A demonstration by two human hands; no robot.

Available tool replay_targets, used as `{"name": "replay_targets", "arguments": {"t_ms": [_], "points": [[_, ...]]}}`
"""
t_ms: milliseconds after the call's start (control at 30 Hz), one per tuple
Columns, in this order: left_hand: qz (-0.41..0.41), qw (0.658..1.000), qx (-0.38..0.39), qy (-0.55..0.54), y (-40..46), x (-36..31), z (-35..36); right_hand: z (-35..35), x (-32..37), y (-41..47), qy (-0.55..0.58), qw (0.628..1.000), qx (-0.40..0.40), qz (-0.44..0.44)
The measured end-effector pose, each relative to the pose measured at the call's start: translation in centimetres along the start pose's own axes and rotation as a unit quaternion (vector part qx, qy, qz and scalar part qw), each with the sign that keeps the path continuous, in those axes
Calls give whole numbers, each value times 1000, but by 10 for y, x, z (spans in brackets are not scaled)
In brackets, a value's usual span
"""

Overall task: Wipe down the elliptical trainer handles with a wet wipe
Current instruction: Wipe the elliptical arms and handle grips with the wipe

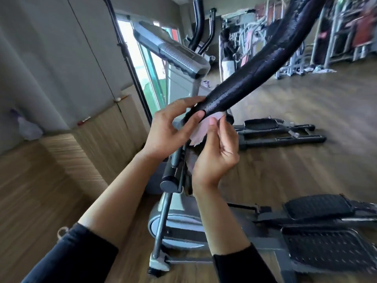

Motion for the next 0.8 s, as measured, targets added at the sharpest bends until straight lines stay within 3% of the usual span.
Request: {"name": "replay_targets", "arguments": {"t_ms": [267, 567, 800], "points": [[40, 990, 43, -132, 7, 23, 3, 11, 21, -1, -74, 990, -73, -94], [102, 975, 43, -194, 15, 28, 4, 15, 24, -6, -247, 937, -26, -248], [96, 963, 54, -244, 16, 37, 13, 21, 30, 2, -302, 906, 12, -296]]}}
Point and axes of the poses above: each hand's wrist, its own y-axis towards the middle knuckle, its own z-axis out of the palm, x = y × z, the point moved 5 cm from there along y, towards the middle knuckle, and after that the axes turned 4 degrees about x, right-handed, at the moved point
